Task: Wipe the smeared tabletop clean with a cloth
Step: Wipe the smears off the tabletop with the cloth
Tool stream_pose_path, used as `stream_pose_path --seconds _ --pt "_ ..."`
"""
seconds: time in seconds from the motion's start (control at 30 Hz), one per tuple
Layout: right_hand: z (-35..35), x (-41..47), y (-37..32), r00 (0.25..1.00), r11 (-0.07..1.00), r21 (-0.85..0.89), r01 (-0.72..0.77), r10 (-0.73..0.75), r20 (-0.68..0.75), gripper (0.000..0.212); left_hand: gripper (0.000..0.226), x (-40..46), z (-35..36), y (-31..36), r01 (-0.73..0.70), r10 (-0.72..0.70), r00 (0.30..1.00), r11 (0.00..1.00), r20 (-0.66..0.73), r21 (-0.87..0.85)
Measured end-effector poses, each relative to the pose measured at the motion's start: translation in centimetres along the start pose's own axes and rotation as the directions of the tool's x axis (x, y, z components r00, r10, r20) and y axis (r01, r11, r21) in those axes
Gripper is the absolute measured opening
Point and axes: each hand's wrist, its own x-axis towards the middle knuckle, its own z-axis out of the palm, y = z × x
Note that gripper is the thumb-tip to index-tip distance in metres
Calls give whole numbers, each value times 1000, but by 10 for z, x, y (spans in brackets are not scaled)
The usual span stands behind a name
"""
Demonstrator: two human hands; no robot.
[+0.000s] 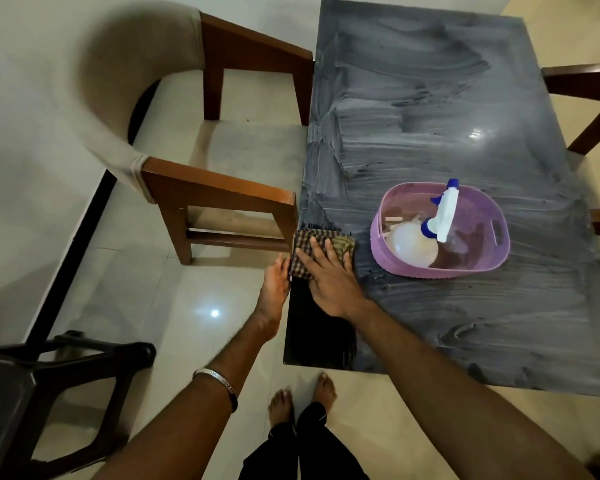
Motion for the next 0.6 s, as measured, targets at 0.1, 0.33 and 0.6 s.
stream_pose_path --seconds 0.1,0.33,0.6 --pt "-16 37 12 1000 1000 14 -25 25 2 71 55 11 7 8 -15 16 1000 998 -4 53" --pt "-30 74 20 998 996 77 -47 49 -27 70 53 25 9 8 -13 15 997 1000 -74 25" --pt "18 -32 7 998 999 50 -13 16 -57 69 58 41 7 27 -4 3 999 999 -49 -32"
